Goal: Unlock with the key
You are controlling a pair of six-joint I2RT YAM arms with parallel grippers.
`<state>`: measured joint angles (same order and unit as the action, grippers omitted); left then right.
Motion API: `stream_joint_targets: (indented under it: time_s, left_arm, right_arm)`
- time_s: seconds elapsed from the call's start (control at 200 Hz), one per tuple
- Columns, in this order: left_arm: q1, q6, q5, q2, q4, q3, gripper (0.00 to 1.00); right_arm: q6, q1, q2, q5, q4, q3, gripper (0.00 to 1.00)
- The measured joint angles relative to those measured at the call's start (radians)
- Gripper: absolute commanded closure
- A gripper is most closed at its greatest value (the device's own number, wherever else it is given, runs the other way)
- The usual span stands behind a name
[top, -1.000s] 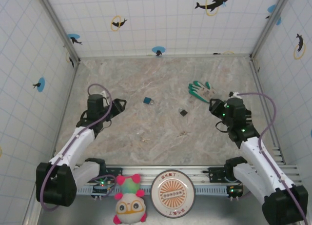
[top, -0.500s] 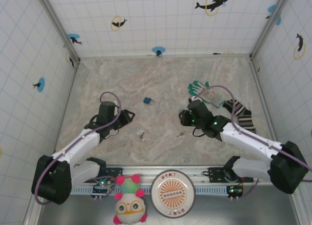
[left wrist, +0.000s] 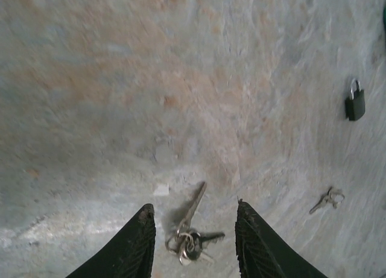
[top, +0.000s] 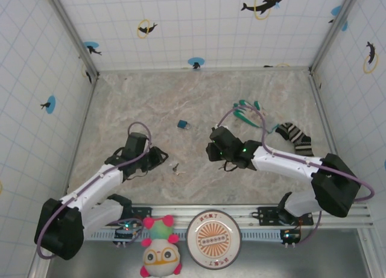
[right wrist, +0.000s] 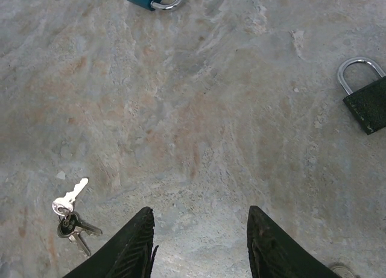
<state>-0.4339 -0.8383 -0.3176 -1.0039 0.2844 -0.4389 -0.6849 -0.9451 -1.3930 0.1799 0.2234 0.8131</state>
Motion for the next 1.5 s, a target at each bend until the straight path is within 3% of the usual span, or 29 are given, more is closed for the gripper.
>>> stream_joint_targets:
  time_s: [0.38, 0.535, 0.711, 1.066, 1.496]
  left_arm:
    - [-0.258, -0.093, 0.111, -0.225, 0.069, -0.097, 0.59]
    - [-0.328, -0.134, 0.180, -0.311, 0.098, -0.149, 0.64]
    - [-0.346, -0.159, 0.227, -0.355, 0.122, -0.176, 0.71]
    - [-0.355, -0.156, 0.259, -0.408, 0.135, -0.222, 0.95]
    - [-0.364, -0.141, 0.280, -0.413, 0.171, -0.270, 1.00]
  right_arm:
    - [-0.036, -0.005, -0.003, 0.040, -0.006, 0.000, 0.51]
    - [-0.048, -0.005, -0.003, 0.053, -0.012, -0.005, 0.51]
    - [-0.055, -0.005, -0.003, 0.066, -0.013, -0.016, 0.51]
    - [-0.059, -0.005, -0.003, 0.081, -0.014, -0.016, 0.51]
    - [-0.059, -0.005, -0.003, 0.093, -0.012, -0.016, 0.51]
